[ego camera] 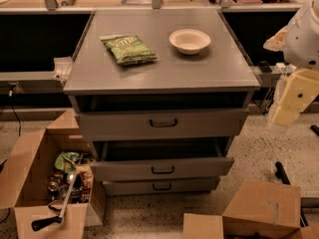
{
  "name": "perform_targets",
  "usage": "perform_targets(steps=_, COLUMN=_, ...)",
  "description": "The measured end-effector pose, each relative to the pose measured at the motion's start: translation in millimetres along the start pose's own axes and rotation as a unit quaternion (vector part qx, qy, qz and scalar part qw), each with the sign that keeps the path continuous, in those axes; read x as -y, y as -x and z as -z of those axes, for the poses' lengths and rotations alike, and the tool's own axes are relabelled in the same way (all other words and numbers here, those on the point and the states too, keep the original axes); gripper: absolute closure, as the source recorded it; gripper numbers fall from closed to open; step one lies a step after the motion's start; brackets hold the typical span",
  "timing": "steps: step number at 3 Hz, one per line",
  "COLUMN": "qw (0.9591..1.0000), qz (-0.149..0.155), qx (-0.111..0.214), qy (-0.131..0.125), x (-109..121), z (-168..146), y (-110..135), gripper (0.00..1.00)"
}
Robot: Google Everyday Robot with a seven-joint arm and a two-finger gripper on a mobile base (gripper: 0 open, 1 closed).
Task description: Open middle drawer
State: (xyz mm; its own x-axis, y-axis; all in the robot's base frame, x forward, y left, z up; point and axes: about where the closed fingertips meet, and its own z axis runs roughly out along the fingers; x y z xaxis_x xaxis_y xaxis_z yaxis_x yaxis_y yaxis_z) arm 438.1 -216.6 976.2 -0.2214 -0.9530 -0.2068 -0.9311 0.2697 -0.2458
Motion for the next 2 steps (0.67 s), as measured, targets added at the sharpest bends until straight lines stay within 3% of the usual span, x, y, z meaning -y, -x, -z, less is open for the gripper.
perform_targets(steps=1, qw=1.0000, qz=0.002, qx=0.001, qy=0.001, x=-1, z=-3, y=1, gripper=0.00)
perform_targets(steps=2, qw=0.9991, qz=0.036, qx=0.008, qy=0.021, x=-15, z=-48, y=11, gripper=0.00)
